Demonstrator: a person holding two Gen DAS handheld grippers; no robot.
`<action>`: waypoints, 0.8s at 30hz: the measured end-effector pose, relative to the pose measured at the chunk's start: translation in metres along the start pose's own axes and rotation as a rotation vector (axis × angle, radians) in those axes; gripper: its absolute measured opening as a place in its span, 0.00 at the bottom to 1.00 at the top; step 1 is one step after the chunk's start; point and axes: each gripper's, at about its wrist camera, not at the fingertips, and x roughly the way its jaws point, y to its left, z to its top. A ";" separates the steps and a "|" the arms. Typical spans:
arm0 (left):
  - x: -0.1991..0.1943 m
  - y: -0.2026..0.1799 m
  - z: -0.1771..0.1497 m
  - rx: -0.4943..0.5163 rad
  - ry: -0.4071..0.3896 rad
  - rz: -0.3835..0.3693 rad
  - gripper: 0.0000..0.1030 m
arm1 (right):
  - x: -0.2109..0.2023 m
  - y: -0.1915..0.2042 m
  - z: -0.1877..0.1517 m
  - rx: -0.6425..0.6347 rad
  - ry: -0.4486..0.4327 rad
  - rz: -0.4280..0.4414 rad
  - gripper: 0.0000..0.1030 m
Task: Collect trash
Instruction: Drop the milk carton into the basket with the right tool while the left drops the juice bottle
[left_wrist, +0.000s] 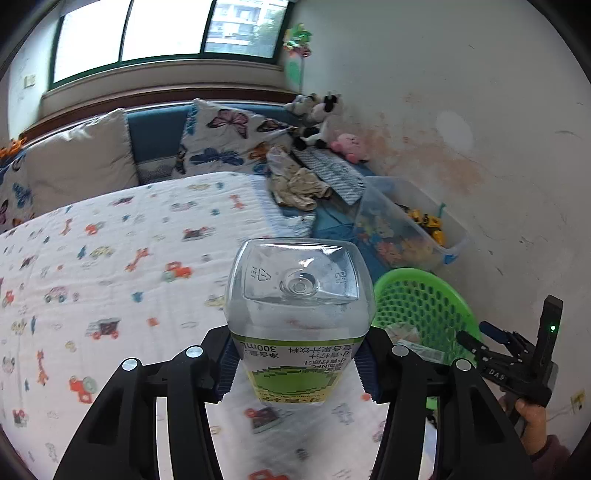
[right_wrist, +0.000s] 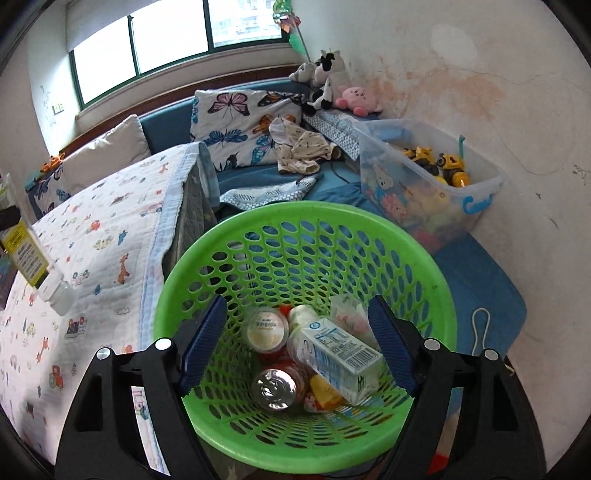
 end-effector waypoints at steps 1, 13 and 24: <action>0.002 -0.011 0.002 0.016 -0.003 -0.016 0.50 | -0.002 -0.001 -0.001 0.000 -0.002 0.000 0.76; 0.040 -0.100 0.007 0.084 0.024 -0.172 0.50 | -0.029 -0.019 -0.016 0.002 -0.024 -0.007 0.79; 0.083 -0.145 -0.008 0.123 0.053 -0.211 0.51 | -0.041 -0.030 -0.033 0.026 -0.036 0.003 0.79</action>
